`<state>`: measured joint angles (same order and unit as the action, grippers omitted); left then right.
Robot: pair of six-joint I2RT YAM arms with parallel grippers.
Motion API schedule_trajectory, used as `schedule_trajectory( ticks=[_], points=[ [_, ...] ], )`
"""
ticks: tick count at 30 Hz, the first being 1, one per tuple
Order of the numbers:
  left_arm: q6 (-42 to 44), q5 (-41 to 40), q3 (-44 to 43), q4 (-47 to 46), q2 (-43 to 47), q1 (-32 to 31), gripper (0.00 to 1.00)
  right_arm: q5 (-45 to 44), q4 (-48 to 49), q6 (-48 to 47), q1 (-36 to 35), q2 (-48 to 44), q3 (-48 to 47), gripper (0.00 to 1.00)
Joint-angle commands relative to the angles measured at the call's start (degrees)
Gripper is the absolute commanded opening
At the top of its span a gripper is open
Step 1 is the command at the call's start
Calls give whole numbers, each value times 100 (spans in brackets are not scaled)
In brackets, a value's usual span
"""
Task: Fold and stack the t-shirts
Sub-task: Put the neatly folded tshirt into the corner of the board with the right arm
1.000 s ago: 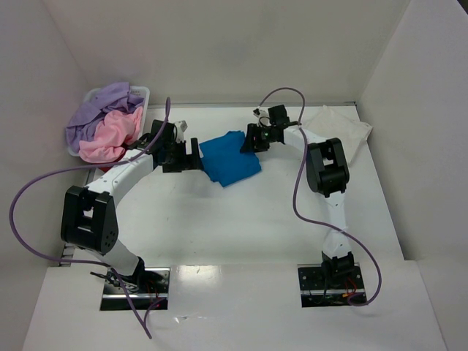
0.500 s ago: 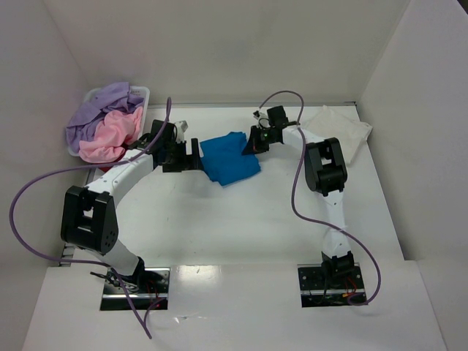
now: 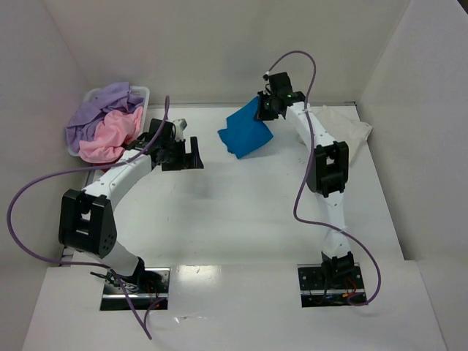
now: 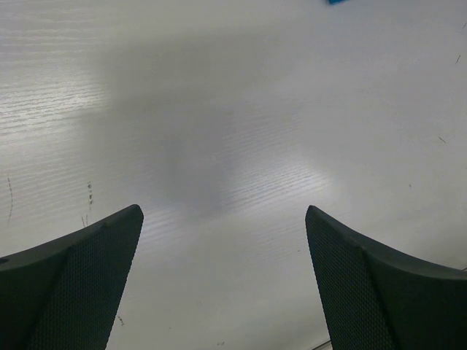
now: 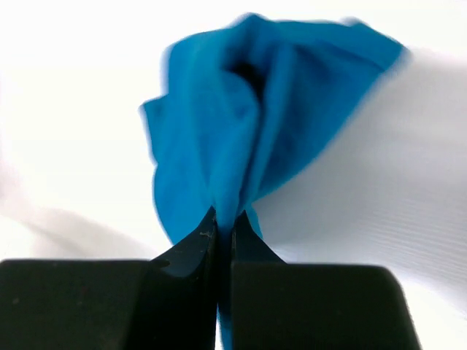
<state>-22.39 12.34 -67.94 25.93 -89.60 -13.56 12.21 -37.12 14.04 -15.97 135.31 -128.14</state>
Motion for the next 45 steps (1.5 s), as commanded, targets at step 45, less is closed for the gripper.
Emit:
schedule_trajectory(
  ticks=[45],
  points=[
    [33,542,-219,-220,-172,73,100,-1528,38,-51,3047,-2184,2080,0]
  ],
)
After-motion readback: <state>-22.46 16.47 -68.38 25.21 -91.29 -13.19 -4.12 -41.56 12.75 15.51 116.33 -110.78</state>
